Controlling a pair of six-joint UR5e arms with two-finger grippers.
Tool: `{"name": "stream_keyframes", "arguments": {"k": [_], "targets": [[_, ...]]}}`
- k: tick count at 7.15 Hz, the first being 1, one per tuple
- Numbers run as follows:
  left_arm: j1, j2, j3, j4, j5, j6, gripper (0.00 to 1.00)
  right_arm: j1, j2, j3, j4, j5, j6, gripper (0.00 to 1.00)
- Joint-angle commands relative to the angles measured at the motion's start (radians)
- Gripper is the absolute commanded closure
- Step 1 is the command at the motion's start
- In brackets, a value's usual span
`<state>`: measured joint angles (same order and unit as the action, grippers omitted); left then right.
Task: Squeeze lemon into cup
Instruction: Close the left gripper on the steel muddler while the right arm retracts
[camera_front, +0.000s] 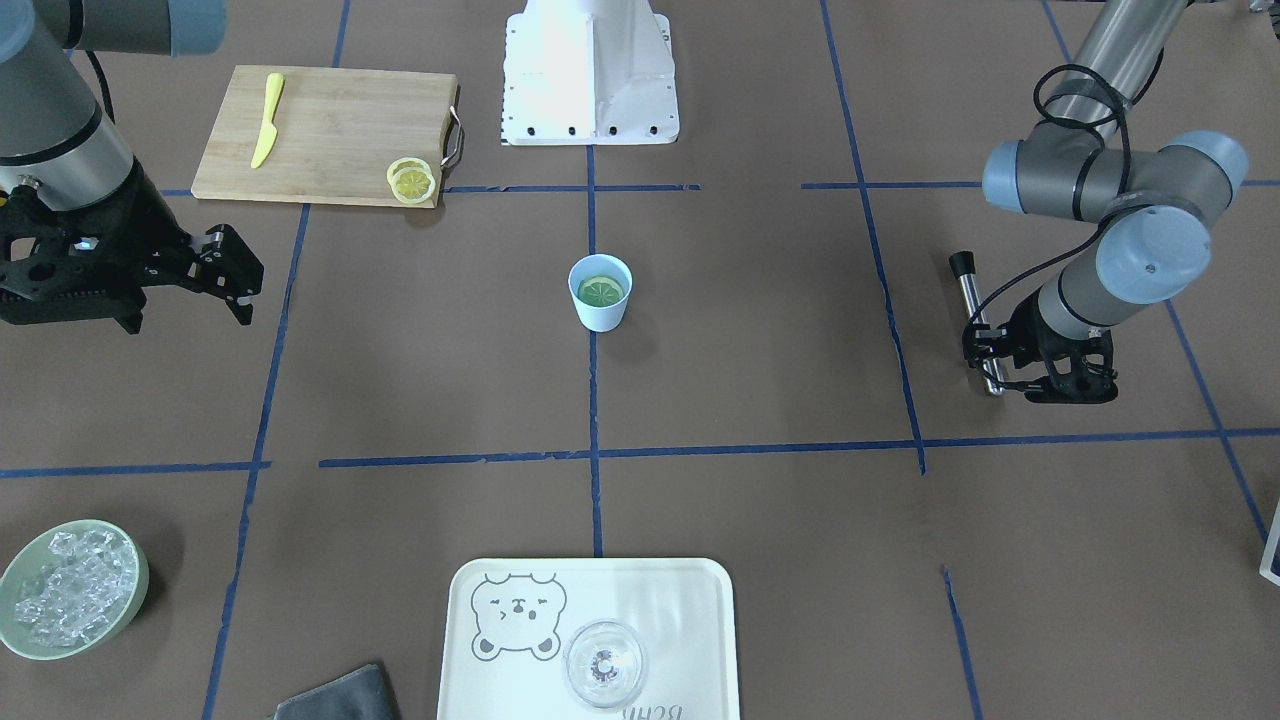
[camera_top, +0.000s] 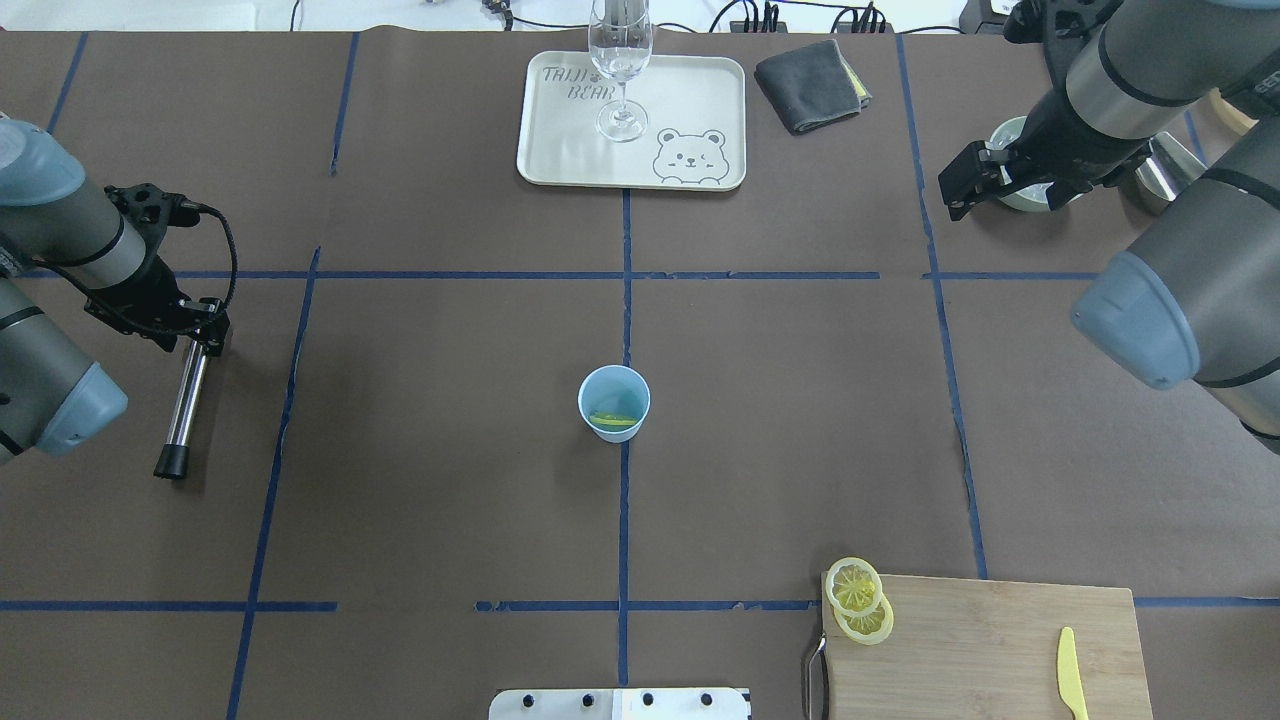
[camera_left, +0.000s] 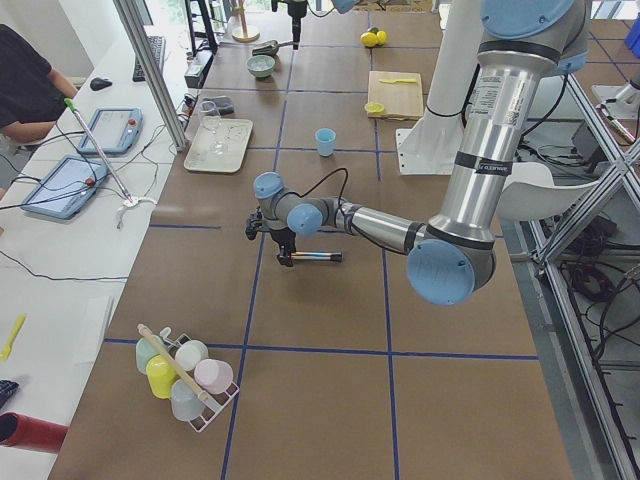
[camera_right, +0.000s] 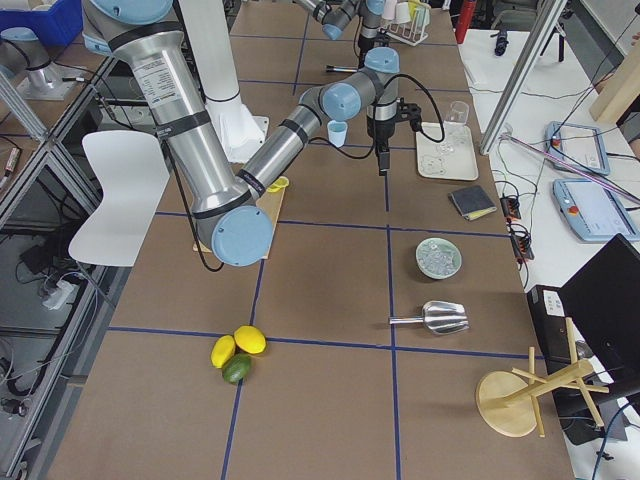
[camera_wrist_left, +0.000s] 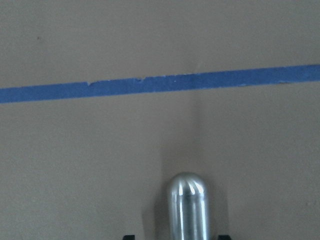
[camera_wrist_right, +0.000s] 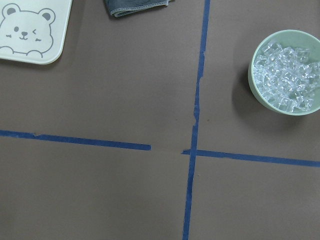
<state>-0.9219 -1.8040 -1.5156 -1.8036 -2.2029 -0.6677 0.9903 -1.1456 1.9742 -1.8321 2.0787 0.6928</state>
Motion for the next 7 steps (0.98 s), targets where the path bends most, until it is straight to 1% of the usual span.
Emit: {"name": "stream_keyframes", "arguments": {"k": [1, 2, 4, 6, 7], "targets": [[0.0, 0.0, 0.002, -0.003, 0.0, -0.001, 0.83, 0.002, 0.001, 0.0, 0.001, 0.006, 0.001, 0.0], [0.0, 0.0, -0.001, -0.005, -0.001, 0.0, 1.0, 0.007, 0.003, 0.002, 0.001, 0.009, 0.001, 0.0], [-0.003, 0.008, -0.037, -0.002, 0.002, -0.003, 1.0, 0.01, 0.001, 0.002, 0.001, 0.014, 0.001, 0.0], [-0.024, 0.043, -0.196, 0.062, 0.018, 0.011, 1.0, 0.04, -0.009, 0.003, -0.007, 0.036, -0.009, 0.0], [-0.082, 0.043, -0.236, 0.063, 0.058, 0.016, 1.0, 0.074, -0.06, 0.009, 0.0, 0.072, -0.066, 0.0]]}}
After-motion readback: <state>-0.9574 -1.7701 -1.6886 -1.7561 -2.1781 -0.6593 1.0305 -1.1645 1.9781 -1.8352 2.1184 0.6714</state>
